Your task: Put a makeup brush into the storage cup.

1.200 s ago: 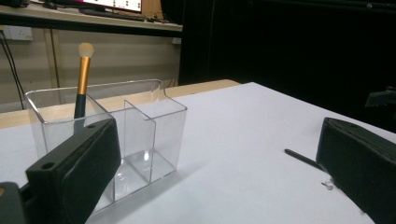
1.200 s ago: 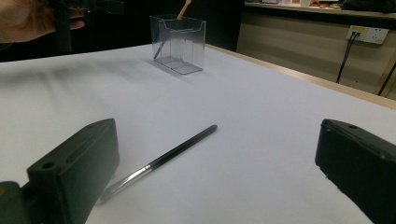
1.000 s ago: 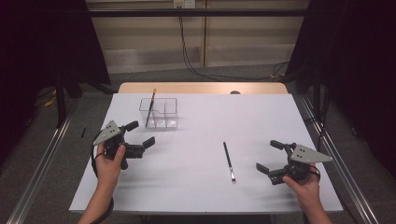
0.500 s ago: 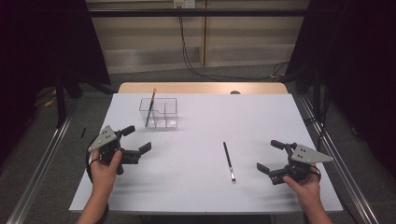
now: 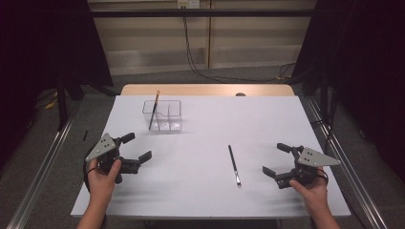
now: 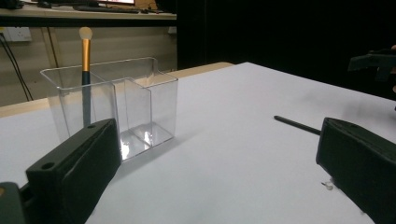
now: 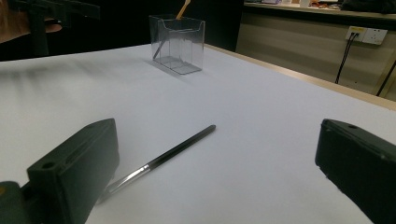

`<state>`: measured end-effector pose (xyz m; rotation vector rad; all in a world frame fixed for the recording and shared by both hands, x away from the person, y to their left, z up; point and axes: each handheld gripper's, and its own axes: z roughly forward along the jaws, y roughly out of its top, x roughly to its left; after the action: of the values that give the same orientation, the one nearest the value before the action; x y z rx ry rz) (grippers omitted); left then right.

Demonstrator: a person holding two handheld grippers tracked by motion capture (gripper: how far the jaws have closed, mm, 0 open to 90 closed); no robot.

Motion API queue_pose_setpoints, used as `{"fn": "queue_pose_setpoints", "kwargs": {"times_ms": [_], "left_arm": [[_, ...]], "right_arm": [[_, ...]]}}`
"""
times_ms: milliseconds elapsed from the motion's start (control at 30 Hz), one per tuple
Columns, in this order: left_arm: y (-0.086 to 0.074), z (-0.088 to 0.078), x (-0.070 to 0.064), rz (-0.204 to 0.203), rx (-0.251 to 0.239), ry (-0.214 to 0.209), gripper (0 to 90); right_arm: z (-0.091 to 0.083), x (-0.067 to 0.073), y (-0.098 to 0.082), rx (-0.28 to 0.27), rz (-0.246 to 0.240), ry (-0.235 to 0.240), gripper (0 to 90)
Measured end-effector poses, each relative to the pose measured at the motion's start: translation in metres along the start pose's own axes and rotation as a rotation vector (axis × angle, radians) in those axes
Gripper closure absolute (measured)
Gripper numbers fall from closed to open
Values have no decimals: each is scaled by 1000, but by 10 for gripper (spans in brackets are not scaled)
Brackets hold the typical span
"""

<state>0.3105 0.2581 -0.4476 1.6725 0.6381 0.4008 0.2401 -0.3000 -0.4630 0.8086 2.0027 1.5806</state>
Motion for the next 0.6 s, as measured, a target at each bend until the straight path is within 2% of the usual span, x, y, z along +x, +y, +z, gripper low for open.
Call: {"fn": "queue_pose_setpoints", "kwargs": {"times_ms": [233,400,600], "left_arm": [[-4,-9,-2,2,4,-1,0],[-9,-12,-5,-13,-4,-11,0],[-6,-14,-8,33,8,-27,0]], "right_arm": [[1,0,0,3,1,-2,0],[2,0,1,2,2,-4,0],[3,-3,0,4,5,-5,0]]}}
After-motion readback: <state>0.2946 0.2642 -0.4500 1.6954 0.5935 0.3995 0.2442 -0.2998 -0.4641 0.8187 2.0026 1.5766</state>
